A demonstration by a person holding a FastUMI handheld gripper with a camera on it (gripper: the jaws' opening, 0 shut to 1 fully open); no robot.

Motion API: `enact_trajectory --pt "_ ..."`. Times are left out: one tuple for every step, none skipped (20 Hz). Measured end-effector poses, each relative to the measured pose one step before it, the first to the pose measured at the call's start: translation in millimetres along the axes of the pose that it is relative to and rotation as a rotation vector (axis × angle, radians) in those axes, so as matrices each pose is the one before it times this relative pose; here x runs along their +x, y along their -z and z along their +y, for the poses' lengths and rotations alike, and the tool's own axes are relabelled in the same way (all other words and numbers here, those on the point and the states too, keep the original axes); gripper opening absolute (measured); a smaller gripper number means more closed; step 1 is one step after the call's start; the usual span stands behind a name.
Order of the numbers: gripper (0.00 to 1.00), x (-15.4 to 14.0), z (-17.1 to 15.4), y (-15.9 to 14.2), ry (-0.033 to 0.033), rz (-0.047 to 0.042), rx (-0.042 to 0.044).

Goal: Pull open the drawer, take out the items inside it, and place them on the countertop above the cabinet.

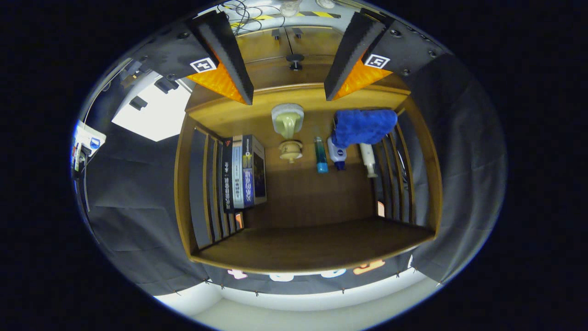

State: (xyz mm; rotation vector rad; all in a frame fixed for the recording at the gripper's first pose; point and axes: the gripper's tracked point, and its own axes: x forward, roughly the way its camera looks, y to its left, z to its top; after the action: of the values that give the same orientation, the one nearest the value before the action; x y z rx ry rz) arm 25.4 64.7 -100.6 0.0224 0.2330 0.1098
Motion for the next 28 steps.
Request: enact_trajectory --pt "1.0 -7.26 3.51 -11.1 -0.00591 -0.01523 -0.00944" --pt "1.0 -7.74 2.67 -10.35 -0.00255 -0.01493 -0.01092" --pt "1.0 -5.58 1.76 -9.51 0.00006 -0.01297 -0.00714" --pt "1.0 -6.23 2.26 -7.4 -0.00188 -0.00938 -0.00357" --pt "1.0 -3.93 2.18 -5.76 -0.00302 -0.00374 -0.00021" --pt "1.0 -4.1 1.88 -6.41 -0.0017 -0.00534 0.00151" --pt "1.0 -4.13 1.24 -5.85 -0.00222 -0.00825 0.00111" --pt "1.0 -3.97 1.07 -4.94 -0.00267 -0.00905 -0.00069" --pt "1.0 -1.11 -1.18 -2.39 0.00127 -0.00627 -0.00139" --pt "1.0 -1.73 -1.37 -0.12 0.00212 -0.00129 -0.00051" --pt "1.0 -0.84 -0.46 -0.09 0.00212 0.00251 0.00059" --pt "1.0 -0.31 -0.84 1.28 0.00104 0.00439 0.00166" --pt "1.0 -0.41 -0.57 0.87 0.00123 0.00348 0.00343" --pt "1.0 0.09 -1.37 1.81 0.00194 0.00449 0.00424" --pt "1.0 0.14 -1.03 1.39 0.00029 0.00468 0.00393" --pt "1.0 -0.83 0.43 1.19 0.00024 0.00677 0.00331" --pt "1.0 -0.07 -0.51 0.95 0.00225 0.00387 0.0022" --pt "1.0 0.63 -1.54 -0.51 0.00264 -0.00112 0.00103" --pt "1.0 0.46 -0.78 -0.49 0.00038 -0.00221 -0.00041" --pt "1.0 0.77 0.45 -0.36 0.00155 -0.00264 -0.00078" --pt "1.0 -1.53 0.79 -0.85 -0.00055 -0.0025 -0.00131" --pt "1.0 -0.77 1.28 -0.19 -0.00238 -0.00188 -0.00114" --pt "1.0 0.31 0.53 0.03 -0.00211 0.00062 -0.00082" --pt "1.0 0.44 1.45 0.91 -0.00348 0.0029 -0.00103" --pt "1.0 -0.44 1.25 1.54 -0.00107 0.00153 -0.00065" --pt "1.0 1.11 -0.63 1.26 -0.00029 0.00314 -0.00033" --pt "1.0 -0.34 0.49 0.6 -0.0004 0.0025 0.00028" --pt "1.0 -0.77 0.16 0.25 0.00035 0.00153 0.00098"
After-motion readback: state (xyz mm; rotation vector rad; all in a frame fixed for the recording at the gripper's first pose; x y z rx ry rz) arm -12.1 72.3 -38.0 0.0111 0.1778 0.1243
